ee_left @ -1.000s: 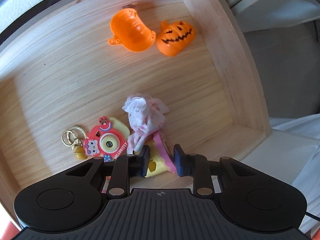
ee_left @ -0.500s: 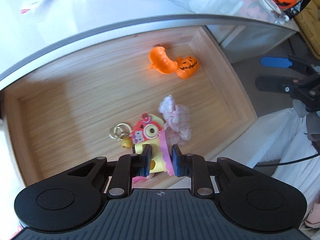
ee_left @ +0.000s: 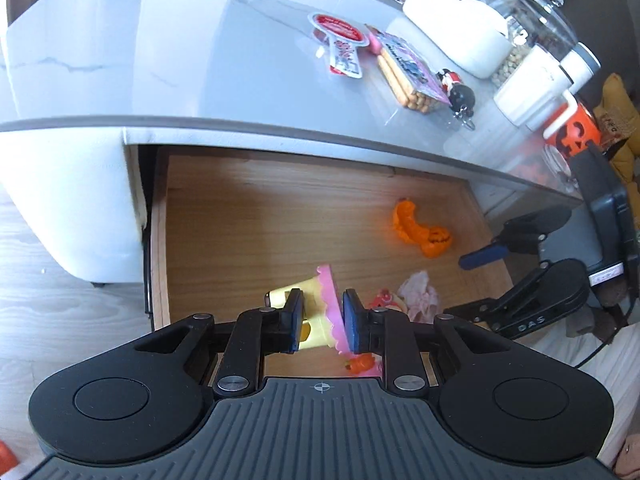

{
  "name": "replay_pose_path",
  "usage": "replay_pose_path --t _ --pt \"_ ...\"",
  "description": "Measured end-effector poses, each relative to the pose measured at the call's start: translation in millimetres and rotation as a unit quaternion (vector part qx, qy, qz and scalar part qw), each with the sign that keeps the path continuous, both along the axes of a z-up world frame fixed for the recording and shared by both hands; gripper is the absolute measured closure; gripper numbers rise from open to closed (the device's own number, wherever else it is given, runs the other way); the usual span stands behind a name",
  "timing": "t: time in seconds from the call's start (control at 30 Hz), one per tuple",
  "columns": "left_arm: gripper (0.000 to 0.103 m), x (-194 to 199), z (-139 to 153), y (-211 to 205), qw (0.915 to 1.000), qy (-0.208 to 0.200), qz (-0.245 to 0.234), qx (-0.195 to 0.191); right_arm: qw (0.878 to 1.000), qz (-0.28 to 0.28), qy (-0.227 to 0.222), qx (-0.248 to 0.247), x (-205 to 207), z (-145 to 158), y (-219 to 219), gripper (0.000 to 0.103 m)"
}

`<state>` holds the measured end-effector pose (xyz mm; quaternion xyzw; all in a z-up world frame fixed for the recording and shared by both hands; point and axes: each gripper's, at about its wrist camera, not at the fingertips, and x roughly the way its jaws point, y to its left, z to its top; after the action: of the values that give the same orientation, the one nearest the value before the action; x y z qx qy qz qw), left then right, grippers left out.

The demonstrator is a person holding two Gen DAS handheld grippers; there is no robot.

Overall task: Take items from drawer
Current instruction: 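Grasp the yellow-and-pink toy with the left tool while the right grasps the pink lace cloth, then carry both items up and release them on the countertop, opening both tools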

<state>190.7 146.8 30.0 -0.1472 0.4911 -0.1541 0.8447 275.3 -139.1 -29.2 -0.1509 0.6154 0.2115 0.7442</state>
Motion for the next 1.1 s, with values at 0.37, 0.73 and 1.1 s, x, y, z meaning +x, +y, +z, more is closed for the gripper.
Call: replay_pose_path --t 0.37,0.73,1.1 --pt "0.079 -12 -1 -2 0.9986 -0.016 -0.049 -0.013 0.988 0.061 0.095 -0.108 9 -64 32 0.068" --pt "0.079 -24 9 -26 0.9936 -0.051 -0.088 0.049 0.999 0.009 0.004 -0.032 -22 23 14 0.095" --pt "0.079 19 107 -42 0.9844 -0.155 -0.065 0.052 0.99 -0.047 -0.115 0.066 -60 123 -31 0.095"
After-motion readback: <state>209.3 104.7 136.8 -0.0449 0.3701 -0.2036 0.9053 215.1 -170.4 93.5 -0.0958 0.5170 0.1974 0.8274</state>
